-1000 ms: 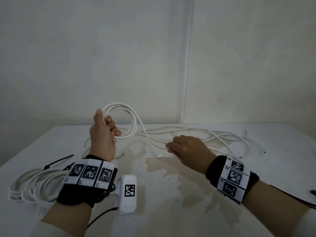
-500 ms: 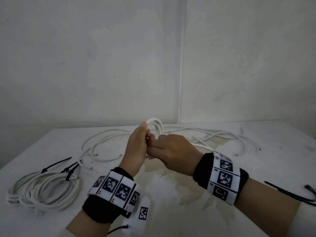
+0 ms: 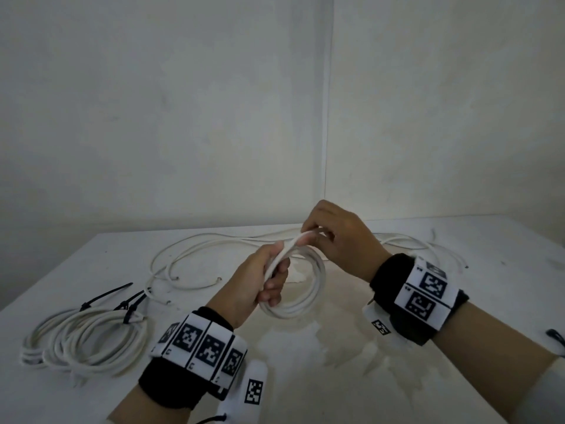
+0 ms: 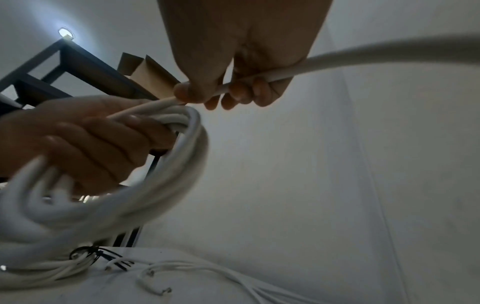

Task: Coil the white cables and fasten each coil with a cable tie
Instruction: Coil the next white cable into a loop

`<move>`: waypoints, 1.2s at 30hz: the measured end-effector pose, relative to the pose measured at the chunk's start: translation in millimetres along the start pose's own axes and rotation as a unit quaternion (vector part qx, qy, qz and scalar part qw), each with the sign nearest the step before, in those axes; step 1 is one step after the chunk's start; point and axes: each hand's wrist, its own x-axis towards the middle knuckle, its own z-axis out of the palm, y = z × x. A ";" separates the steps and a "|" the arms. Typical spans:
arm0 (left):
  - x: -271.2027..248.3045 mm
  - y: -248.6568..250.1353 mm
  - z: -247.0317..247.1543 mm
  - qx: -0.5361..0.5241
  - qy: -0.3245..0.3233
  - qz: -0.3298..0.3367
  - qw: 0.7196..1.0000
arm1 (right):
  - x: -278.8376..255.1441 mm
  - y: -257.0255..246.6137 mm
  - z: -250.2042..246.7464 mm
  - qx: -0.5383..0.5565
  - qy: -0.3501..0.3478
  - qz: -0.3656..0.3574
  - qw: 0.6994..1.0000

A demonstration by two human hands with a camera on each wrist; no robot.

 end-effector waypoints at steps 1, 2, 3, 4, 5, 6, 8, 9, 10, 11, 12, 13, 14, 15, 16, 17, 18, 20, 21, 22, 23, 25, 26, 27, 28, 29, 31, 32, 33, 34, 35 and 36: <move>-0.7 -0.5 -0.3 -0.010 -0.004 -0.005 1.000 | -0.5 1.0 -1.7 -0.004 -0.013 0.024 1.000; -0.4 -0.9 0.7 -0.016 -0.002 -0.002 1.000 | -1.5 0.1 -2.4 -0.004 -0.035 0.060 0.998; 0.1 -1.2 2.5 -0.021 0.006 0.006 1.000 | -2.6 -1.7 -2.7 0.005 -0.067 0.107 0.992; 0.8 -1.3 4.6 -0.027 0.019 0.016 0.999 | -3.5 -2.9 -2.2 0.031 -0.096 0.148 0.984; 1.7 -0.9 6.5 -0.034 0.035 0.024 0.999 | -3.7 -4.9 -1.6 0.069 -0.116 0.180 0.974; 2.7 -0.5 8.2 -0.040 0.050 0.030 0.997 | -3.3 -7.9 -1.3 0.110 -0.128 0.205 0.964; 4.6 -0.3 10.9 -0.047 0.076 0.036 0.995 | -2.9 -13.2 -1.4 0.174 -0.138 0.240 0.945; 5.0 -0.3 11.7 -0.047 0.085 0.036 0.995 | -2.8 -15.1 -1.7 0.193 -0.137 0.252 0.938; 5.4 -0.2 12.3 -0.045 0.094 0.036 0.994 | -2.3 -17.2 -2.0 0.204 -0.137 0.260 0.934; 5.4 -0.1 12.3 -0.037 0.103 0.035 0.993 | -1.8 -19.1 -2.1 0.210 -0.136 0.265 0.931; 5.8 0.1 11.9 -0.026 0.113 0.035 0.993 | -1.2 -20.6 -2.4 0.214 -0.136 0.269 0.929; 6.0 0.4 11.2 -0.013 0.123 0.037 0.992 | -1.0 -21.8 -2.6 0.222 -0.137 0.273 0.926; 6.2 0.7 10.2 -0.002 0.131 0.041 0.990 | -0.9 -22.7 -2.7 0.236 -0.138 0.280 0.920; 6.1 1.0 9.0 0.005 0.138 0.045 0.989 | -0.8 -23.7 -3.1 0.246 -0.141 0.282 0.916; 5.8 1.1 7.4 0.011 0.141 0.047 0.989 | -0.8 -24.1 -3.3 0.245 -0.144 0.277 0.918; 5.5 1.2 5.6 0.014 0.141 0.046 0.989 | -0.3 -24.5 -3.7 0.233 -0.149 0.265 0.924; 4.8 1.1 3.7 0.014 0.134 0.042 0.990 | 0.2 -24.2 -4.1 0.219 -0.159 0.253 0.929; 3.4 2.1 -0.6 0.013 0.102 0.028 0.994 | 0.7 -21.9 -5.6 0.196 -0.181 0.234 0.935; 2.5 3.3 -3.1 0.011 0.077 0.022 0.997 | 1.4 -21.1 -6.6 0.184 -0.191 0.225 0.937; 1.5 4.8 -5.3 0.010 0.051 0.018 0.999 | 1.9 -20.7 -8.7 0.173 -0.202 0.218 0.939; 0.5 6.7 -7.4 0.011 0.027 0.016 0.999 | 3.1 -20.6 -11.2 0.161 -0.215 0.210 0.940; -1.4 9.5 -9.9 0.016 0.002 0.017 1.000 | 6.1 -19.8 -17.1 0.130 -0.250 0.195 0.940; -2.1 10.2 -10.8 0.016 -0.002 0.017 1.000 | 7.7 -19.3 -19.2 0.114 -0.267 0.188 0.938; -2.3 10.4 -11.5 0.015 -0.003 0.017 1.000 | 9.1 -18.8 -20.1 0.099 -0.280 0.184 0.937; -2.0 10.2 -12.0 0.017 -0.001 0.017 1.000 | 10.1 -18.6 -20.1 0.089 -0.285 0.186 0.936; -1.1 9.3 -11.7 0.020 0.004 0.016 1.000 | 9.9 -18.8 -19.5 0.087 -0.284 0.192 0.935; 0.1 6.3 -10.5 0.023 0.022 0.012 0.999 | 7.5 -20.2 -17.1 0.094 -0.272 0.200 0.936; -0.1 4.4 -9.5 0.021 0.028 0.009 0.999 | 5.6 -20.3 -16.2 0.099 -0.265 0.204 0.937; -0.3 2.2 -8.3 0.020 0.031 0.005 0.999 | 4.1 -19.6 -15.4 0.100 -0.255 0.208 0.939; -0.5 0.0 -6.7 0.022 0.029 0.000 0.999 | 3.0 -18.2 -15.4 0.097 -0.239 0.212 0.943; -0.7 -2.0 -5.0 0.024 0.026 -0.008 0.999 | 2.3 -15.9 -15.3 0.091 -0.218 0.212 0.948; -1.0 -3.4 -3.2 0.025 0.022 -0.018 0.999 | 1.5 -13.1 -14.8 0.077 -0.194 0.202 0.957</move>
